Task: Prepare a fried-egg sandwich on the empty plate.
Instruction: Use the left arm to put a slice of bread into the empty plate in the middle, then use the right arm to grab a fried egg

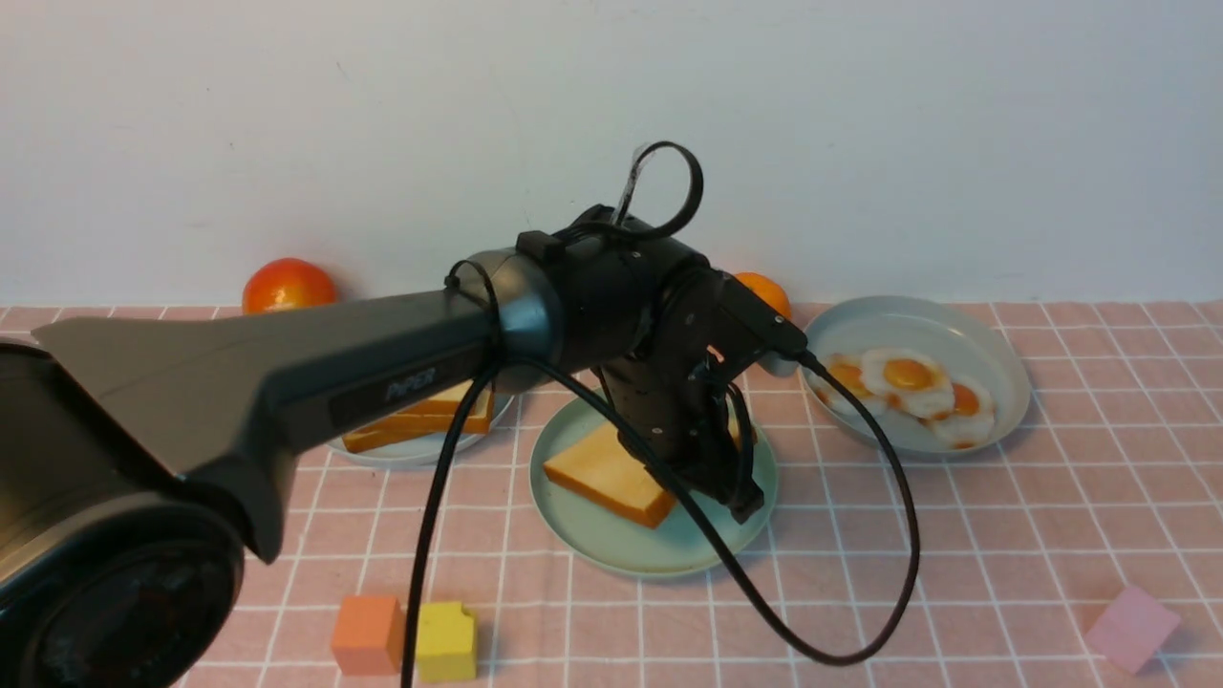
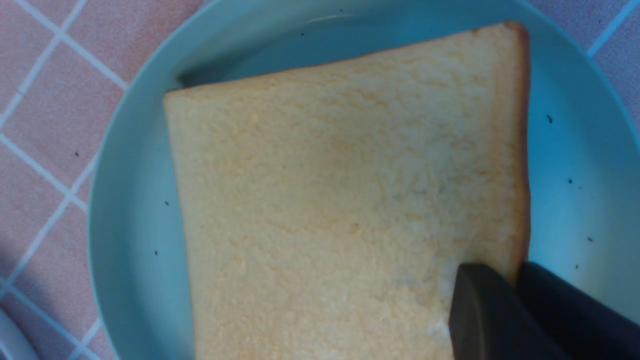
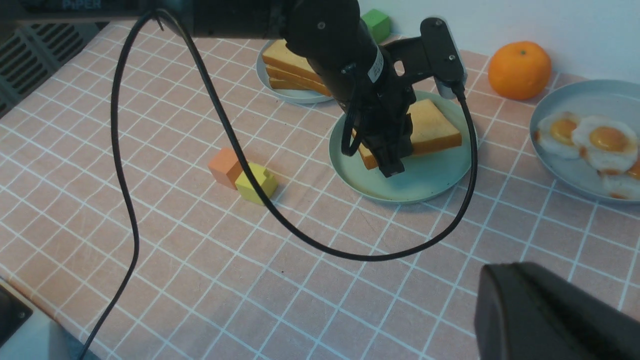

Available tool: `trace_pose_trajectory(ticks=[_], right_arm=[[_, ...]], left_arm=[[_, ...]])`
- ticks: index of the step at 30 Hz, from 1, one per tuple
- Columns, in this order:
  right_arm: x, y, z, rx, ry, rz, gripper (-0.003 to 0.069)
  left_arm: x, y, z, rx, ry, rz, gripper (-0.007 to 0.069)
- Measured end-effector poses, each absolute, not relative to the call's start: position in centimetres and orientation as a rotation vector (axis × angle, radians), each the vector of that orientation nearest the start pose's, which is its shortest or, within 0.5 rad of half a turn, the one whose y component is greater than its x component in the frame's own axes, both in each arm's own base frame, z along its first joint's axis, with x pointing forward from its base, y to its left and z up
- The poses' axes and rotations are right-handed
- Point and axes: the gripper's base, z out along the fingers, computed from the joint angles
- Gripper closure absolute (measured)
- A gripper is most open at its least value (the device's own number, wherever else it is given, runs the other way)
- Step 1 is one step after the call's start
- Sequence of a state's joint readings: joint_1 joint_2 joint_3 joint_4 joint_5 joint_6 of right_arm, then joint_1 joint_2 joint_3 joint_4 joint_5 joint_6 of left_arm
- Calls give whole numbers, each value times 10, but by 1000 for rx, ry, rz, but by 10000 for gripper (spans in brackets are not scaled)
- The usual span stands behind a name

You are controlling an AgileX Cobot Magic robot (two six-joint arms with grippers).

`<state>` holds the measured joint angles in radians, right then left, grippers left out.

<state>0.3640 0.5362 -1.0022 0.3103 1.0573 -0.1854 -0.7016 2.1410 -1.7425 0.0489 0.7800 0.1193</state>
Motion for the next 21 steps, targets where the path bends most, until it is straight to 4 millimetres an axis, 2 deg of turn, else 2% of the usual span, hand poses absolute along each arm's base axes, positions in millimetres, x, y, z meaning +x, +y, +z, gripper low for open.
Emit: trace_pose_trajectory(ticks=[2, 6, 7, 10, 14, 17, 18, 21], right_arm=[[44, 43, 410, -569, 1990, 483, 614], [44, 43, 410, -569, 1991, 483, 611], [44, 43, 410, -569, 1991, 483, 610], [44, 43, 410, -571, 1995, 482, 605], [44, 43, 409, -574, 2001, 482, 601], [43, 43, 409, -576, 2004, 482, 597], [43, 43, 409, -576, 2004, 482, 596], [48, 44, 408, -577, 2023, 476, 594]], left_arm=[[363, -303, 203, 1096, 2432, -133, 519], [363, -303, 203, 1096, 2431, -134, 393], [363, -303, 203, 1096, 2431, -134, 386], [362, -302, 205, 1072, 2440, -142, 275], [360, -301, 215, 1016, 2449, -161, 207], [352, -294, 241, 949, 2472, -185, 181], [351, -293, 243, 944, 2473, -187, 181], [332, -281, 296, 863, 2451, -269, 199]])
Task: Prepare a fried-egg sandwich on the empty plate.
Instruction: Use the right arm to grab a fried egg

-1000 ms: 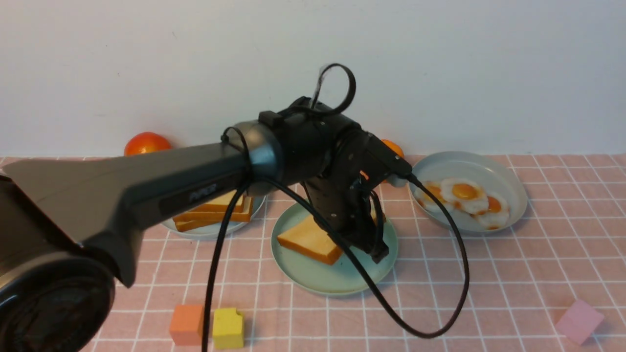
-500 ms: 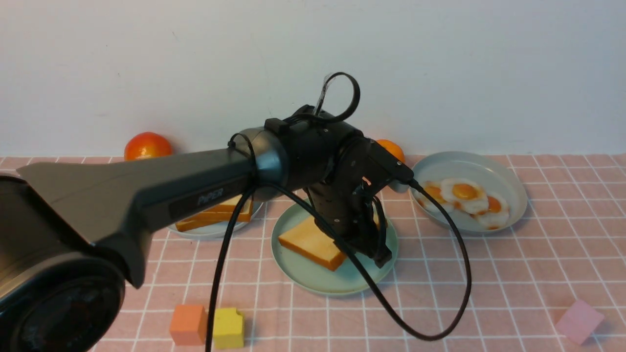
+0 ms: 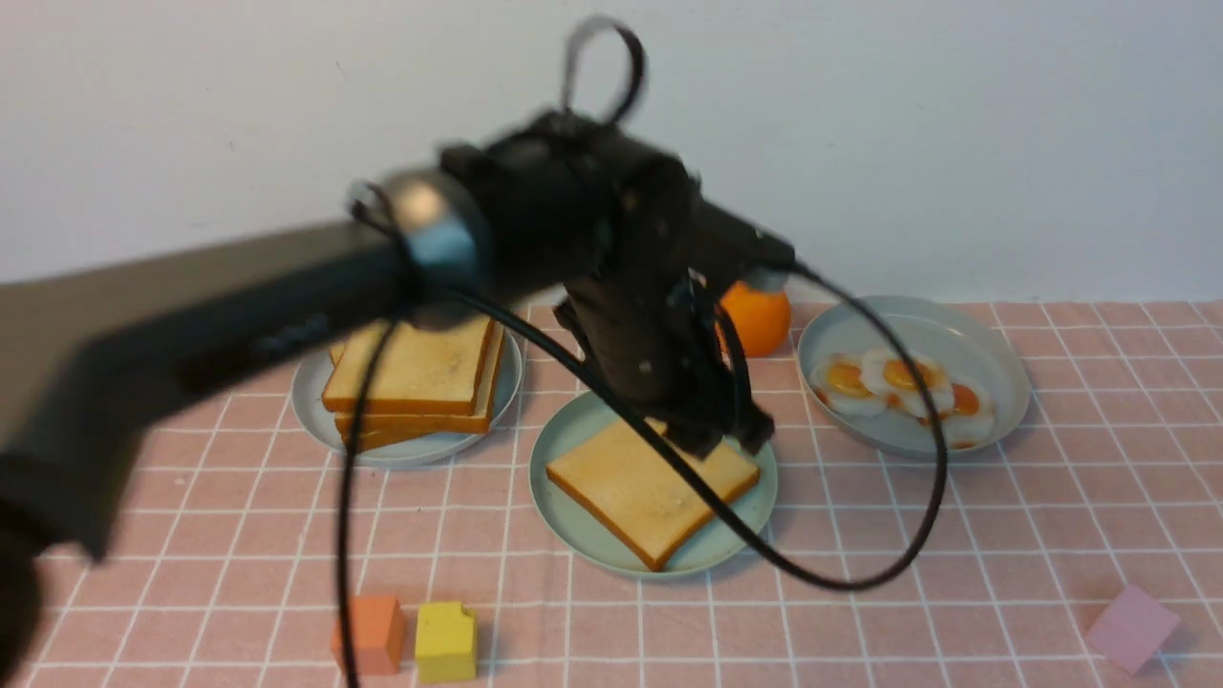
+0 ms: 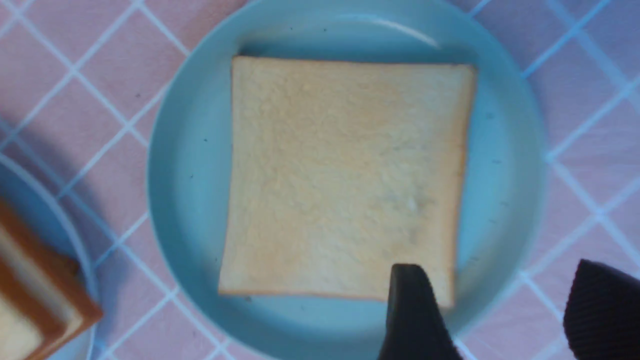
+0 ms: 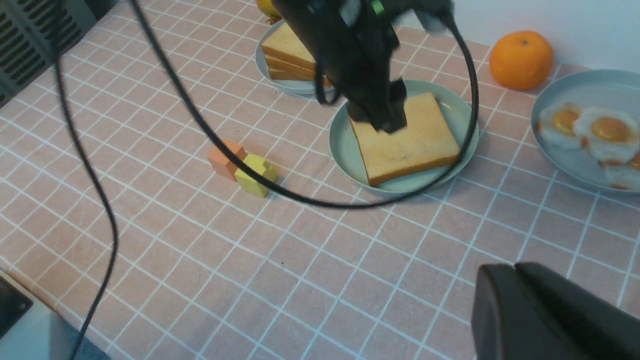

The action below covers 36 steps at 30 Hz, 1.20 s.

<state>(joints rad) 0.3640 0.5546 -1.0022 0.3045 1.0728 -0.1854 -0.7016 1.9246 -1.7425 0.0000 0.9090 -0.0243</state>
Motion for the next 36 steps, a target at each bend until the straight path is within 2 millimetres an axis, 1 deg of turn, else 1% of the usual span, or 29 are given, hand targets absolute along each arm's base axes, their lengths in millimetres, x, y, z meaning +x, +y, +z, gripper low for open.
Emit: trace_pose_trajectory(ticks=[1, 3, 4, 5, 6, 7, 8, 9, 10, 11, 12, 14, 15, 16, 17, 19, 20, 21, 22, 23, 25, 27, 28, 30, 31, 32, 33, 34, 36], right_arm=[[52, 45, 407, -579, 2037, 471, 592], [63, 48, 404, -582, 2077, 457, 589], [73, 51, 402, -582, 2104, 445, 588], [82, 54, 399, -581, 2127, 436, 587], [90, 57, 397, -582, 2149, 428, 587], [99, 59, 394, -580, 2169, 421, 587], [114, 64, 390, -575, 2194, 402, 585], [117, 64, 389, -575, 2198, 398, 585], [139, 70, 382, -576, 2236, 355, 583], [143, 70, 381, -576, 2236, 341, 583], [167, 76, 370, -590, 2281, 279, 581], [197, 81, 356, -621, 2335, 185, 578], [217, 84, 347, -638, 2373, 125, 575], [224, 85, 344, -645, 2387, 101, 574], [241, 87, 335, -650, 2424, 68, 571], [283, 90, 313, -646, 2512, 18, 555], [293, 90, 308, -641, 2530, 9, 548], [316, 91, 295, -631, 2574, -5, 530], [320, 91, 293, -630, 2579, -7, 526], [342, 91, 279, -633, 2617, -19, 487], [370, 91, 262, -659, 2649, -40, 426], [400, 91, 236, -705, 2704, -76, 327], [408, 90, 228, -724, 2722, -97, 293], [416, 91, 217, -742, 2745, -113, 251], [431, 92, 202, -767, 2770, -152, 182], [431, 92, 204, -767, 2767, -156, 182], [438, 92, 195, -780, 2780, -179, 145], [441, 92, 193, -787, 2780, -189, 132], [443, 91, 192, -796, 2777, -200, 120]], left_arm=[[325, -276, 312, 845, 2437, -294, 217], [304, -262, 354, 803, 2384, -370, 279], [289, -252, 378, 784, 2359, -421, 330], [277, -244, 395, 775, 2337, -457, 382], [264, -235, 411, 767, 2311, -486, 425], [257, -229, 417, 764, 2306, -501, 471], [242, -219, 425, 760, 2297, -530, 541], [239, -217, 426, 760, 2297, -539, 553], [220, -204, 428, 756, 2301, -572, 613], [215, -201, 431, 754, 2291, -586, 613], [199, -190, 422, 755, 2310, -618, 612], [178, -176, 411, 758, 2310, -659, 612], [161, -164, 402, 760, 2301, -683, 612], [157, -160, 404, 755, 2285, -691, 612], [145, -151, 398, 745, 2278, -703, 612], [123, -131, 382, 724, 2255, -715, 612], [115, -124, 382, 715, 2227, -722, 612], [105, -115, 376, 695, 2205, -732, 612], [103, -114, 376, 692, 2199, -734, 612], [91, -103, 378, 664, 2149, -757, 612], [80, -94, 382, 638, 2097, -778, 612], [71, -84, 390, 604, 2034, -795, 612], [70, -82, 391, 592, 2025, -793, 612], [69, -81, 391, 583, 2021, -786, 612], [70, -80, 391, 569, 2026, -768, 612], [71, -80, 390, 569, 2028, -765, 612], [72, -79, 390, 563, 2032, -754, 612], [72, -79, 390, 561, 2032, -749, 612], [74, -80, 389, 558, 2037, -745, 612]])
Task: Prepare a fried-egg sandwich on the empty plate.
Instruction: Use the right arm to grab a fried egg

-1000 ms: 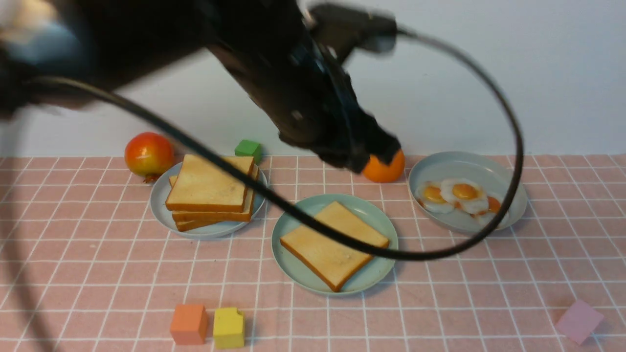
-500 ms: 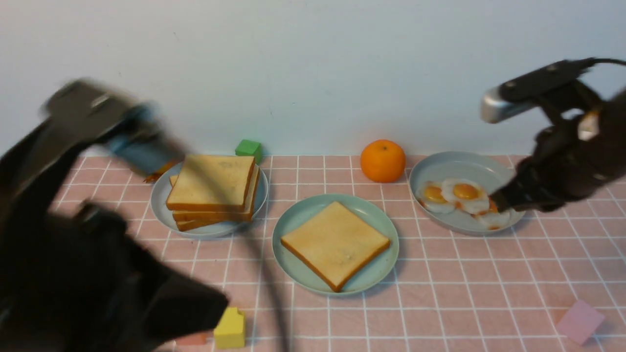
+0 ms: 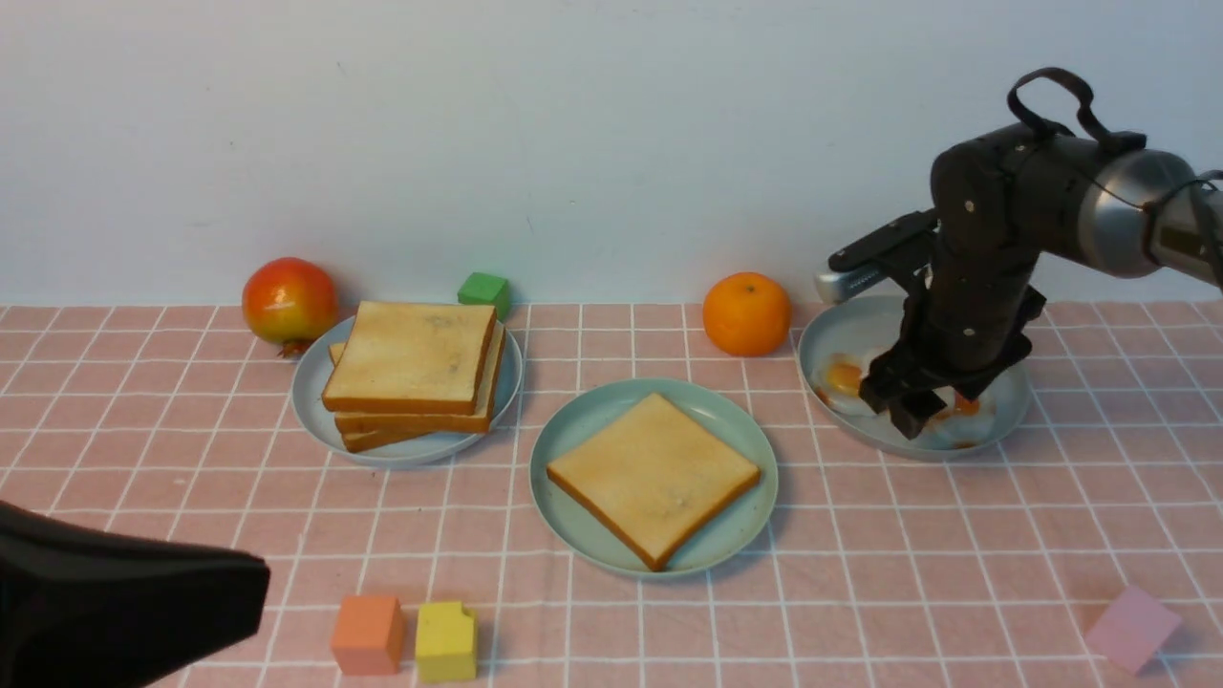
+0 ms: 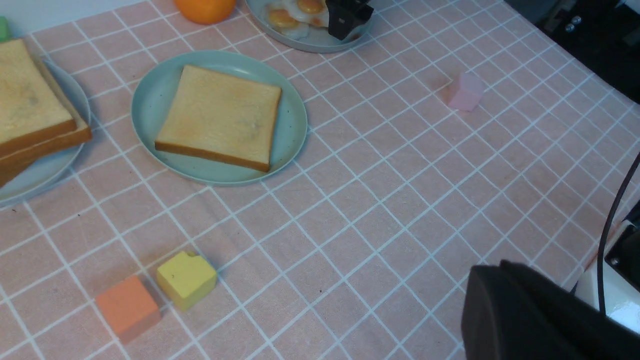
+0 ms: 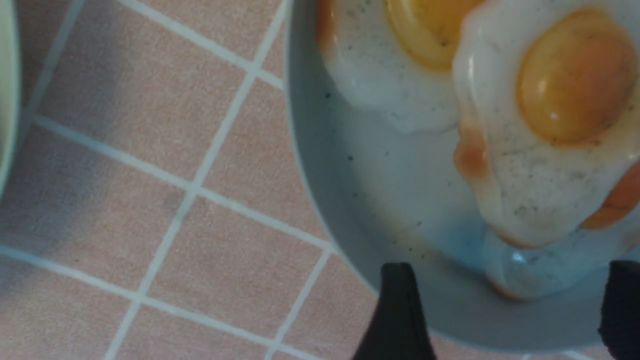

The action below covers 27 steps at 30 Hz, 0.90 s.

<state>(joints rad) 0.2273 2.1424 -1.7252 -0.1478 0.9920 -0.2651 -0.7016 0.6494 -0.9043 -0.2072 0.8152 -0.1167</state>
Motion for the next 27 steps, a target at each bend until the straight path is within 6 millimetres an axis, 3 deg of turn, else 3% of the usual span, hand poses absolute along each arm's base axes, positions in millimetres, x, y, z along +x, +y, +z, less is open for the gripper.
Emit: trace_pose_trajectory(ticks=[5, 12, 15, 27], right_arm=[[447, 92, 191, -844, 2732, -213, 116], [459, 93, 162, -927, 2689, -245, 116], [460, 93, 162, -931, 2684, -255, 124], [463, 89, 164, -978, 2645, -339, 456]], left_arm=[[77, -81, 388, 556, 2032, -722, 612], [78, -81, 390, 552, 2015, -715, 612], [78, -81, 390, 552, 2015, -714, 612], [78, -81, 388, 559, 2032, -709, 612]])
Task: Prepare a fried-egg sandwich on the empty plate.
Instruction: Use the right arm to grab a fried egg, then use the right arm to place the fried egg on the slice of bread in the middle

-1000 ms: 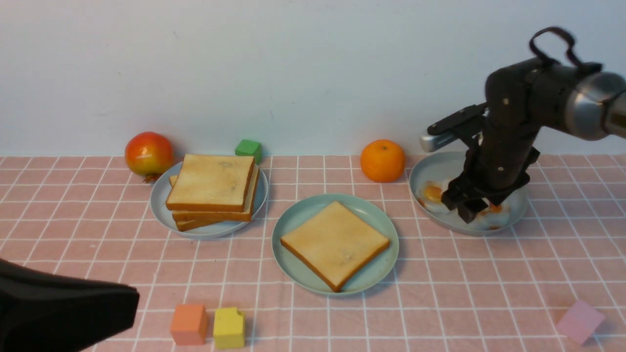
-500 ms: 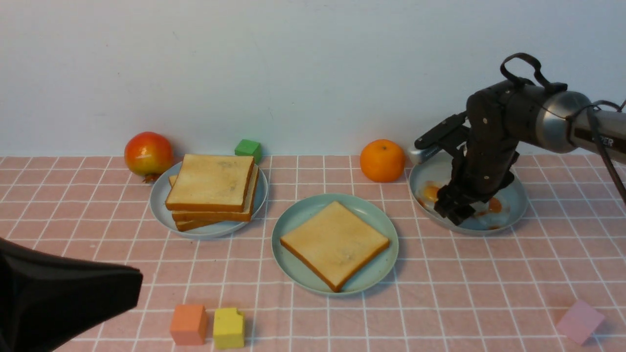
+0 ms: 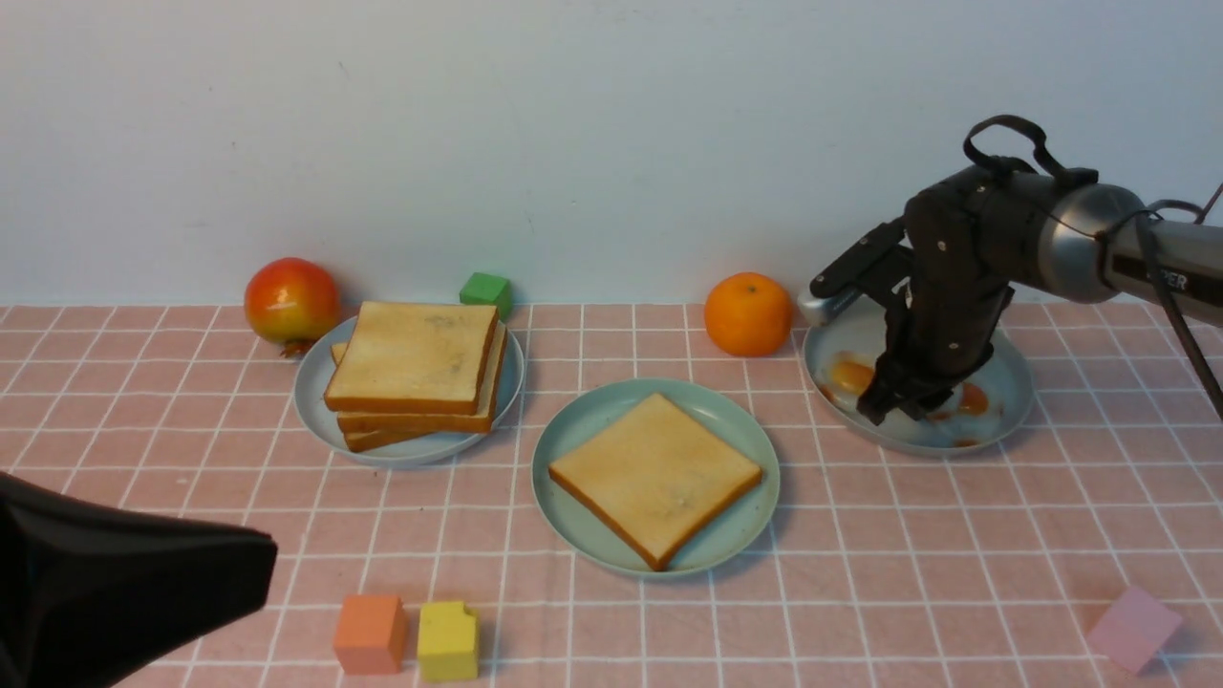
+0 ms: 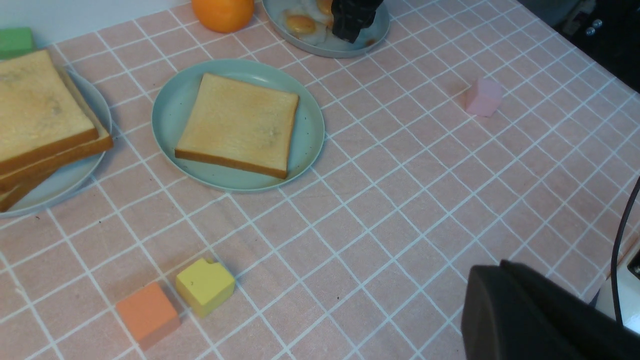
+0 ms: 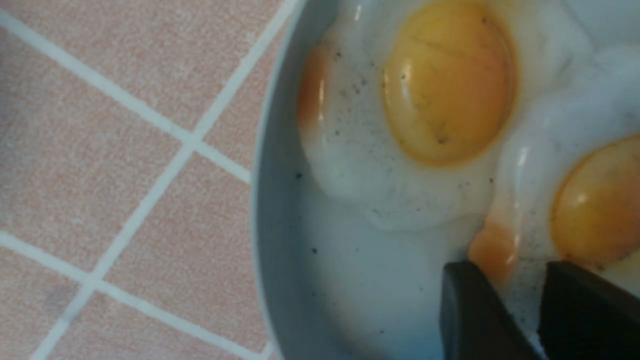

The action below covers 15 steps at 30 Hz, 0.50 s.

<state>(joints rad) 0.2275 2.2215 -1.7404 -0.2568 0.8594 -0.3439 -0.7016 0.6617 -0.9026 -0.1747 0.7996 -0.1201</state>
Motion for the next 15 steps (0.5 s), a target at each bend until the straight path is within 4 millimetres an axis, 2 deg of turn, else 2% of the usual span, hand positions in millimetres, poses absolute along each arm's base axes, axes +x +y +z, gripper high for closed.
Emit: trace_pose_trajectory(ticks=[1, 2, 4, 6, 11, 15], right_arm=[[463, 89, 164, -981, 2643, -343, 503], [463, 89, 164, -981, 2643, -343, 503], [463, 89, 164, -981, 2646, -343, 587], [462, 91, 164, -989, 2645, -344, 634], [459, 94, 174, -992, 2638, -348, 649], [454, 96, 192, -984, 2611, -350, 649]], left_arm=[[78, -81, 388, 560, 2036, -708, 612], [78, -81, 388, 561, 2038, -707, 612], [78, -81, 387, 564, 2045, -705, 612], [78, -81, 387, 565, 2048, -705, 612], [77, -80, 386, 570, 2060, -701, 612], [77, -80, 385, 573, 2067, -699, 612]])
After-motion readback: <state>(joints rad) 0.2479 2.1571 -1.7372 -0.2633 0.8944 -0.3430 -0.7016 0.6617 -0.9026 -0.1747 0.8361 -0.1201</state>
